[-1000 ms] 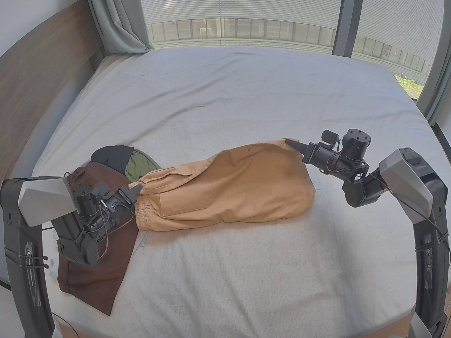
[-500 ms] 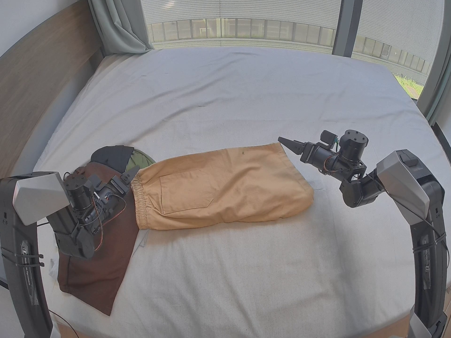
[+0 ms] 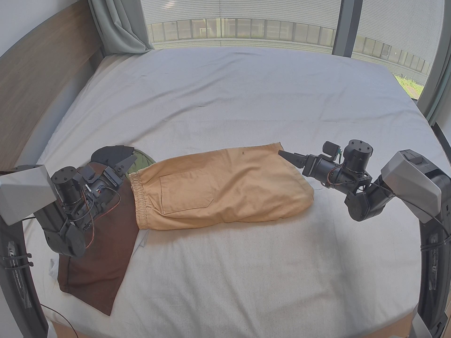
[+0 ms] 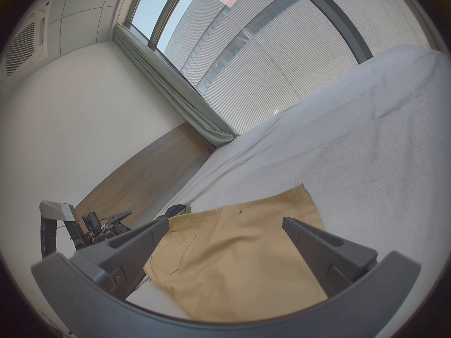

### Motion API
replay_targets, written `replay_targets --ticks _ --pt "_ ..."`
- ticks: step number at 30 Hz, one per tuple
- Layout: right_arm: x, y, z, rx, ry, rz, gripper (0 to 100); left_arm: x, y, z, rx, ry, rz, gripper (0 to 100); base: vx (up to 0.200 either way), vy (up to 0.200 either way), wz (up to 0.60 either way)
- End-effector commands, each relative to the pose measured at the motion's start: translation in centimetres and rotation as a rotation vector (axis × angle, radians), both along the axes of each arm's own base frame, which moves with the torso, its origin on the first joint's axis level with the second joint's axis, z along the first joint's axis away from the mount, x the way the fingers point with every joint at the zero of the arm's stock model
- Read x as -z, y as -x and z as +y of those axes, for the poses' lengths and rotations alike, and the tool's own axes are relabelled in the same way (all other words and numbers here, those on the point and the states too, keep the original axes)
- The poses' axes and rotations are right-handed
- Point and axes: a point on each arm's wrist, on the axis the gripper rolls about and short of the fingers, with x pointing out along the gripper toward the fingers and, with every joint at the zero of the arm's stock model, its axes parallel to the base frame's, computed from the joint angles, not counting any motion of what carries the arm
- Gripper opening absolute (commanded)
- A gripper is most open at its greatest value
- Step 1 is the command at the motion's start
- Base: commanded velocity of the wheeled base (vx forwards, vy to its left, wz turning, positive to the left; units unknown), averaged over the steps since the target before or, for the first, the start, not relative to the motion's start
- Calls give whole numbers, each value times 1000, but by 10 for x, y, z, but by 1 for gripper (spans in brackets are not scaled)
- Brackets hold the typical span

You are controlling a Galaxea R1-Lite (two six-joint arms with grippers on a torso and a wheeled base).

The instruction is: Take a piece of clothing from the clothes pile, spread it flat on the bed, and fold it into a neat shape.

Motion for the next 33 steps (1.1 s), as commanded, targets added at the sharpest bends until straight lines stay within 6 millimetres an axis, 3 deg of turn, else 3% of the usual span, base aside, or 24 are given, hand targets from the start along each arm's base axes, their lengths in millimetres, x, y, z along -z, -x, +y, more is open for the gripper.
replay_targets --ticks 1,14,23,33 --pt "2 18 -2 -4 2 11 100 -18 16 -4 51 5 -19 100 0 0 0" --pt "2 62 0 -12 -4 8 100 -20 22 -12 87 -3 -18 100 0 0 0" --pt "11 77 0 34 -8 13 100 -26 26 -15 95 -3 -28 100 0 0 0" --pt "6 94 4 12 -25 29 100 -36 56 -26 220 -104 -59 100 0 0 0"
